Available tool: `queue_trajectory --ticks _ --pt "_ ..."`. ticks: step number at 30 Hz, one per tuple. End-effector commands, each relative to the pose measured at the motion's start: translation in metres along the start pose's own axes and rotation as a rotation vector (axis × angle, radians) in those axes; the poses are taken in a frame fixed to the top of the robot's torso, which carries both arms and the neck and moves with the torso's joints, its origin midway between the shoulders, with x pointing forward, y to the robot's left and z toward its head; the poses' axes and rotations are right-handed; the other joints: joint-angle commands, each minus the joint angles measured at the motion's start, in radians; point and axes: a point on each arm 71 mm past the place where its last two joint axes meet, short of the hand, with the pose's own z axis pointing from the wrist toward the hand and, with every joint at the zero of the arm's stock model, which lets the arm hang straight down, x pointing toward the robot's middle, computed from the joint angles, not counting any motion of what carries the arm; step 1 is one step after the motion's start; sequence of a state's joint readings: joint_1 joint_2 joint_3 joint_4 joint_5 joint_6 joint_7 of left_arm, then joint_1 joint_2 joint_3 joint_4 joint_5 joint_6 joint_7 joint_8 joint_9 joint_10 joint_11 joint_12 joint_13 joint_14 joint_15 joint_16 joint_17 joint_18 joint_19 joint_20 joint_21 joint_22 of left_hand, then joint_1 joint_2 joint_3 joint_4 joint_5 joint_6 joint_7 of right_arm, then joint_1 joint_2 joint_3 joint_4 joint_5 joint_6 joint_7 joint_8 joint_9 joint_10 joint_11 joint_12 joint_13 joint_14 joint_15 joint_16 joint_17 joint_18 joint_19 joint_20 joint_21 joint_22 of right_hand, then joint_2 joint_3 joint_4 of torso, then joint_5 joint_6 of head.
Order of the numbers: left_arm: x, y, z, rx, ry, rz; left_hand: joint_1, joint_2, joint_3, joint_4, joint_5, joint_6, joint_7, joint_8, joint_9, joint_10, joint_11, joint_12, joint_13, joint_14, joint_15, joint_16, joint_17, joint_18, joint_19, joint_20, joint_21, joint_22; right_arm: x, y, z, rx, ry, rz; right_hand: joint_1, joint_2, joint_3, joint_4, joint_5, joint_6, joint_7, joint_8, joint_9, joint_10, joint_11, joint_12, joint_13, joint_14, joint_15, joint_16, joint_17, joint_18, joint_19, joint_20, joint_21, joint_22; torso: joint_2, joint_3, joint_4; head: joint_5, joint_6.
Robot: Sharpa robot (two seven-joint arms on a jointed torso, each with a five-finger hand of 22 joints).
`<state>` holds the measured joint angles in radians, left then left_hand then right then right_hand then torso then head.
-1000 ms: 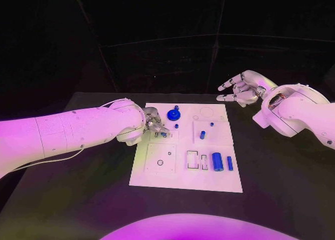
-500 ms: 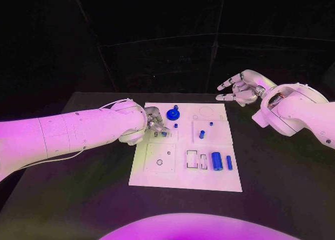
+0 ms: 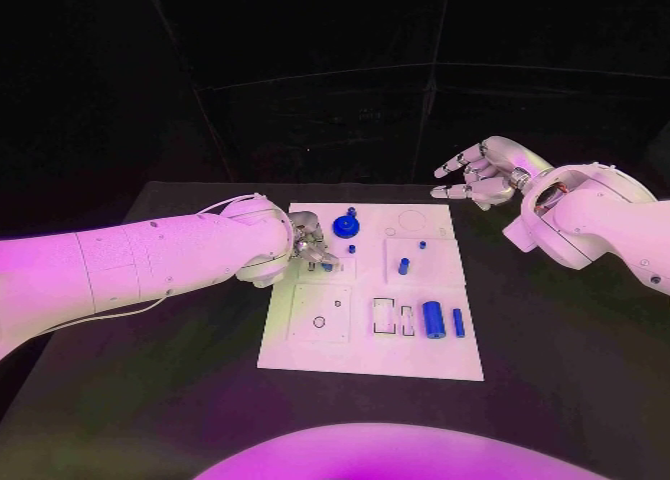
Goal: Assemble the parts on the task board
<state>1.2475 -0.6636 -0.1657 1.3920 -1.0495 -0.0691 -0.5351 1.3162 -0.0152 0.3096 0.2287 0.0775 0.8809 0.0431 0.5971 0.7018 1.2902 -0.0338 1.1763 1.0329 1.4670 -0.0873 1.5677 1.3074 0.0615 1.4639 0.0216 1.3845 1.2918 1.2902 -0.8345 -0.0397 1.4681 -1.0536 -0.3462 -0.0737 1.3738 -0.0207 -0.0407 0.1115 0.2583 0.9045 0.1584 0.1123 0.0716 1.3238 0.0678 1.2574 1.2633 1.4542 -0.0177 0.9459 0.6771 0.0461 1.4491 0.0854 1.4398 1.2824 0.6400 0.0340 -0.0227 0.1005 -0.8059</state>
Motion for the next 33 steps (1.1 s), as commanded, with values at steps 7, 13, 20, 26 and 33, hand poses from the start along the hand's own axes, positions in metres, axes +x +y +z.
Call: queue_trajectory --ticks 7,13,20,26,33 --pt "0.0026 -0.0002 0.0001 0.001 0.033 0.032 -0.001 -0.009 0.142 -0.128 0.002 0.000 -0.003 0.002 0.025 0.003 0.002 -0.005 -0.001 0.104 -0.006 0.003 0.263 -0.005 0.023 -0.006 -0.002 0.002 -0.0005 0.0019 0.0009 -0.010 -0.001 -0.003 0.005 0.004 -0.006 0.000 0.000 -0.005 -0.001 0.004 0.000 0.004 -0.002 -0.006 -0.001 -0.001 -0.001 -0.001 -0.001 0.013 -0.006 0.002 -0.004 -0.001 0.000 0.0002 0.0006 0.001 -0.003" --pt "0.0029 -0.0003 0.0001 0.000 0.038 0.035 -0.006 -0.014 0.155 -0.130 0.002 0.002 -0.003 0.003 0.027 0.005 0.002 -0.004 -0.001 0.104 -0.005 0.003 0.263 -0.005 0.023 -0.006 -0.002 0.002 -0.0002 0.0021 0.0014 -0.011 0.000 -0.003 0.005 0.004 -0.006 0.000 0.000 -0.005 -0.001 0.004 0.000 0.004 -0.002 -0.006 -0.001 -0.001 -0.001 -0.001 -0.001 0.013 -0.006 0.002 -0.004 -0.001 0.000 0.0001 0.0004 0.001 -0.005" --pt "0.0029 0.0000 0.0006 -0.002 0.043 0.038 -0.008 -0.017 0.161 -0.131 0.002 0.002 -0.003 0.003 0.028 0.005 0.002 -0.004 -0.001 0.104 -0.005 0.003 0.263 -0.005 0.023 -0.006 -0.002 0.003 0.0001 0.0023 0.0018 -0.011 0.000 -0.003 0.005 0.005 -0.008 0.002 -0.002 -0.005 -0.001 0.004 0.000 0.004 -0.002 -0.006 -0.001 -0.001 -0.001 -0.001 -0.001 0.013 -0.006 0.002 -0.004 -0.001 0.000 -0.0004 0.0002 0.000 -0.005" --pt "0.0040 -0.0019 0.0032 -0.006 0.071 0.058 -0.011 -0.019 0.167 -0.132 0.002 0.003 -0.003 0.003 0.030 0.007 0.002 -0.002 0.002 0.104 -0.005 0.003 0.263 -0.005 0.024 -0.006 0.000 0.006 0.0005 0.0027 0.0022 -0.012 0.001 -0.003 0.005 0.005 -0.008 0.002 -0.002 -0.005 -0.001 0.004 0.000 0.004 -0.002 -0.006 -0.001 -0.001 -0.001 -0.001 -0.001 0.013 -0.006 0.002 -0.004 -0.001 0.000 0.0008 0.0006 0.000 -0.006" --pt "0.0046 -0.0033 0.0072 -0.014 0.106 0.077 -0.053 -0.022 0.181 -0.113 -0.001 0.014 -0.005 0.011 0.040 0.009 0.001 -0.004 -0.001 0.104 -0.006 0.003 0.263 -0.005 0.023 -0.006 -0.003 0.004 0.0008 0.0031 0.0024 -0.012 0.002 -0.003 0.005 0.005 -0.008 0.002 -0.002 -0.005 -0.001 0.004 0.000 0.004 -0.002 -0.006 -0.001 -0.001 -0.001 -0.001 -0.001 0.013 -0.006 0.002 -0.004 -0.001 0.000 0.0004 -0.0004 0.000 -0.007"
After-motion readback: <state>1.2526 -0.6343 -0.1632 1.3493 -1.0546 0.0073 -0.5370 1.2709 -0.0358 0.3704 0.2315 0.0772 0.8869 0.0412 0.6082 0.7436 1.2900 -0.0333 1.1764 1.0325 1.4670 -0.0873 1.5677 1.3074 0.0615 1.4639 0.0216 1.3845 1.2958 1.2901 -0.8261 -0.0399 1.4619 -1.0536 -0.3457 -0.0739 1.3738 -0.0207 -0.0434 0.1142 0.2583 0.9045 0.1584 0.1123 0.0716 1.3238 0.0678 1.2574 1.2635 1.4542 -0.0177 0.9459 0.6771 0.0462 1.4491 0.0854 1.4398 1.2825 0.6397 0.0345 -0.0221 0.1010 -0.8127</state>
